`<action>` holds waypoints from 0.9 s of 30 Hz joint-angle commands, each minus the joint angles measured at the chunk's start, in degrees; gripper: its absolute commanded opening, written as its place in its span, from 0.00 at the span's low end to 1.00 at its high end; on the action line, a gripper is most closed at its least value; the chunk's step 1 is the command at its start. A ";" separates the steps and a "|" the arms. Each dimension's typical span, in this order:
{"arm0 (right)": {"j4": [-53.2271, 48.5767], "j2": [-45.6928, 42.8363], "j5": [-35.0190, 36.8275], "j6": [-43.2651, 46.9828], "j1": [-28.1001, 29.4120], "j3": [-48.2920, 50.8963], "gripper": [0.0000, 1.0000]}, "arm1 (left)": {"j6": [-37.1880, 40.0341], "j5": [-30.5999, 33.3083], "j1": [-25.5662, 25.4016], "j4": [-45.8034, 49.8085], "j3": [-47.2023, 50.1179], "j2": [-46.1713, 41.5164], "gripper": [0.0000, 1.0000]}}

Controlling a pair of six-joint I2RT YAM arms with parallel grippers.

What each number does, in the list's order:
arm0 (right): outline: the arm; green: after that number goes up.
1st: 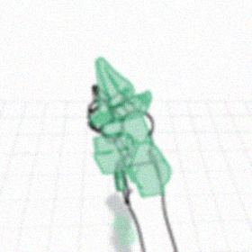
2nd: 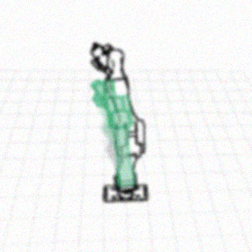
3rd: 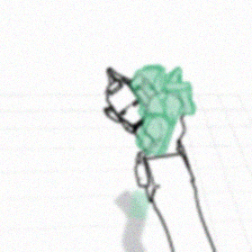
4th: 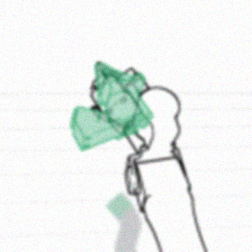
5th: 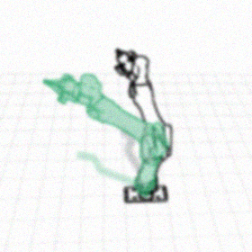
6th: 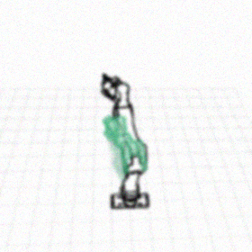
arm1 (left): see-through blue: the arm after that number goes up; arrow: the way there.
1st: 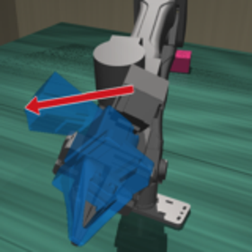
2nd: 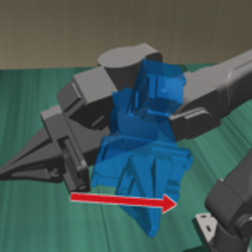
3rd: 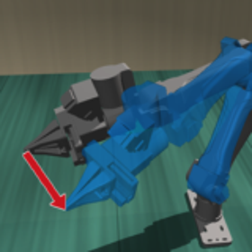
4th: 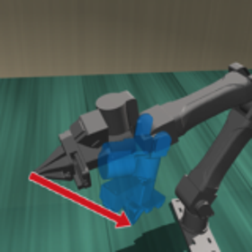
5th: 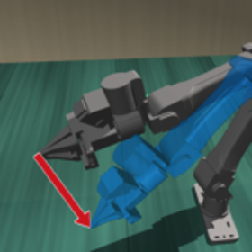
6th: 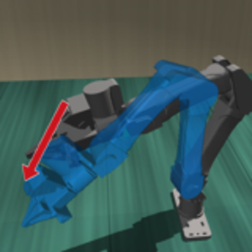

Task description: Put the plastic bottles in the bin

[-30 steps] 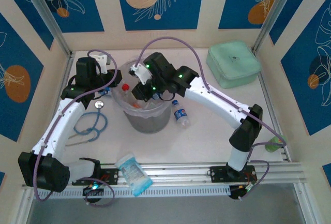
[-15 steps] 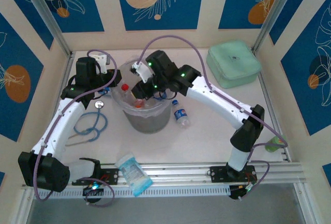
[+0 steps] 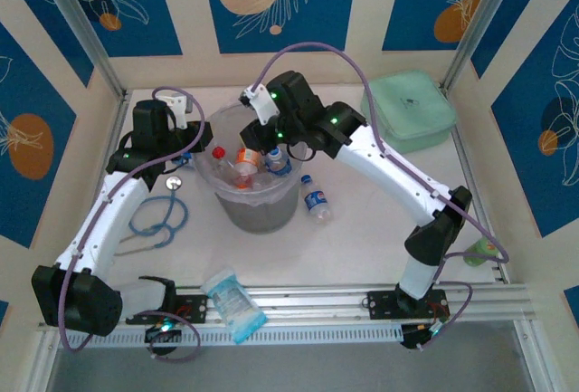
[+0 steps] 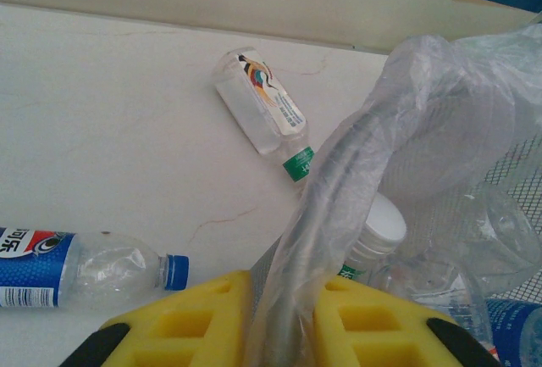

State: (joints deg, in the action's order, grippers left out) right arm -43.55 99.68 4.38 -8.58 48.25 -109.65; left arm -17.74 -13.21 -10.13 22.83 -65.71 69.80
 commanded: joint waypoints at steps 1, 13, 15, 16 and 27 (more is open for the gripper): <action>-0.71 0.68 0.86 -1.72 -0.74 4.44 0.22 | 0.68 1.44 0.47 3.98 1.12 0.76 0.22; -5.14 -1.30 1.95 -1.71 -0.70 -4.00 0.26 | 0.60 1.67 0.42 3.96 1.21 1.04 0.22; -5.06 -3.77 4.17 -1.70 -0.90 -4.28 0.27 | 0.62 1.61 0.42 3.98 1.20 1.10 0.22; -4.90 -5.31 5.69 -1.87 -1.20 -3.82 0.28 | 0.60 1.61 0.43 3.98 1.20 1.13 0.22; -5.63 -22.38 10.29 -14.52 -18.85 17.49 0.40 | 0.67 1.18 0.48 3.89 1.14 0.68 0.22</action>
State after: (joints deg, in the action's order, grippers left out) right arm -47.03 78.02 12.51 -16.95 32.34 -97.27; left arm -17.74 -13.21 -10.13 22.83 -65.71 69.80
